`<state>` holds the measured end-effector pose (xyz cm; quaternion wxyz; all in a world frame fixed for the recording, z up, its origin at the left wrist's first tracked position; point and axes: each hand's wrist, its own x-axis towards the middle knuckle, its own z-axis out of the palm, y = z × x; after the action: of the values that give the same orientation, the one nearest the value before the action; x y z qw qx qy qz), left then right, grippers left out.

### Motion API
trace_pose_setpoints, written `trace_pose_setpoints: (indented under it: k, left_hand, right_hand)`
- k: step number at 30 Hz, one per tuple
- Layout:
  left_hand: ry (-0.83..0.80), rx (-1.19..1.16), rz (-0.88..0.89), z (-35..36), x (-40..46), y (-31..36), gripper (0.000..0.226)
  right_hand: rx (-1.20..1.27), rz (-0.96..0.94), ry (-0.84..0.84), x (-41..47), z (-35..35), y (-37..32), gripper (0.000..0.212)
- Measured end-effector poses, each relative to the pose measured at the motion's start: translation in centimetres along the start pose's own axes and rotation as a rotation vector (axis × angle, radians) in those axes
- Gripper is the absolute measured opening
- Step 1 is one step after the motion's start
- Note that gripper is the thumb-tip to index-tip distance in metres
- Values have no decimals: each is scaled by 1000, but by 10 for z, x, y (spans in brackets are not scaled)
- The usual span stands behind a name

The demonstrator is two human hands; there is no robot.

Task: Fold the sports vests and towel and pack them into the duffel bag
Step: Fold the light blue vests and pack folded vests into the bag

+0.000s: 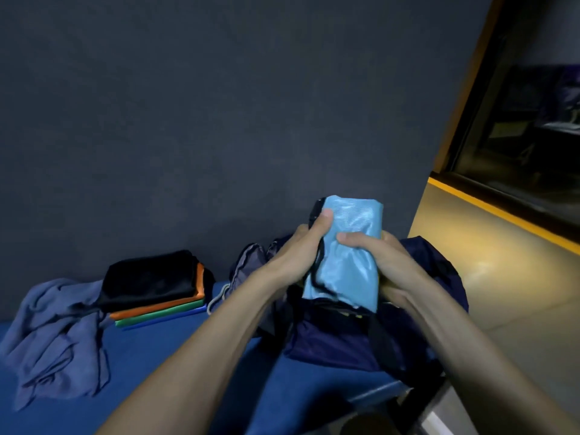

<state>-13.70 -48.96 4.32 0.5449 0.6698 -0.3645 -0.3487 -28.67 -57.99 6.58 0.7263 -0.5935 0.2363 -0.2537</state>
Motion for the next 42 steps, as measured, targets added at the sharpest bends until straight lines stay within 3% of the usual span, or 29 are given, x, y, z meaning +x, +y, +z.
trace_pose_setpoints:
  k: [4,6,8,9,12,15,17,19,22,25,28,30,32,35,39,42]
  left_hand:
    - [-104,191,93,4,22,-12,55]
    - [-140,599,165,4,34,-33,57]
    - [-322,1007,196,7,36,-59,65]
    - [-405,1104,210,7,35,-71,60]
    - [-480,1071,335,3,32,-90,37]
    - [-466,939,502,-4,35,-93,30]
    - [-463,883,502,-11,36,-91,23]
    - [-376,874,373,-20,40,-84,19]
    - [-57,1062,236,-23,54,-68,14]
    - [107,1292,6,-7,70,-56,56]
    - [214,1254,-93,0,81,-62,78]
    - [282,1153,-131,-1,83,-69,82]
    - [313,1039,-177,-3,82,-75,75]
    - [336,1032,-94,-7,84,-79,41]
    - [381,931,92,-9,81,-56,23]
    - [443,921,223,-9,80,-32,24]
  right_hand:
    - [-50,186,19,22,-49,-9,19]
    - [-113,258,54,32,-68,-8,18]
    - [-157,324,0,42,-79,-5,40]
    - [-189,364,-39,46,-79,-4,46]
    - [-244,386,3,62,-74,-3,10]
    - [-345,504,-155,96,-71,15,20]
    - [-380,572,-230,119,-75,36,22]
    - [-453,669,-262,127,-77,50,35]
    - [-417,727,-325,127,-85,65,47]
    - [-374,704,-327,122,-94,65,27]
    - [-365,664,-309,118,-104,62,26]
    - [-372,673,-302,119,-108,59,25]
    - [-392,707,-302,122,-111,61,38]
    - [-431,750,-348,125,-108,63,65]
    - [-476,792,-401,132,-105,60,36]
    - [-512,800,-389,142,-110,47,39]
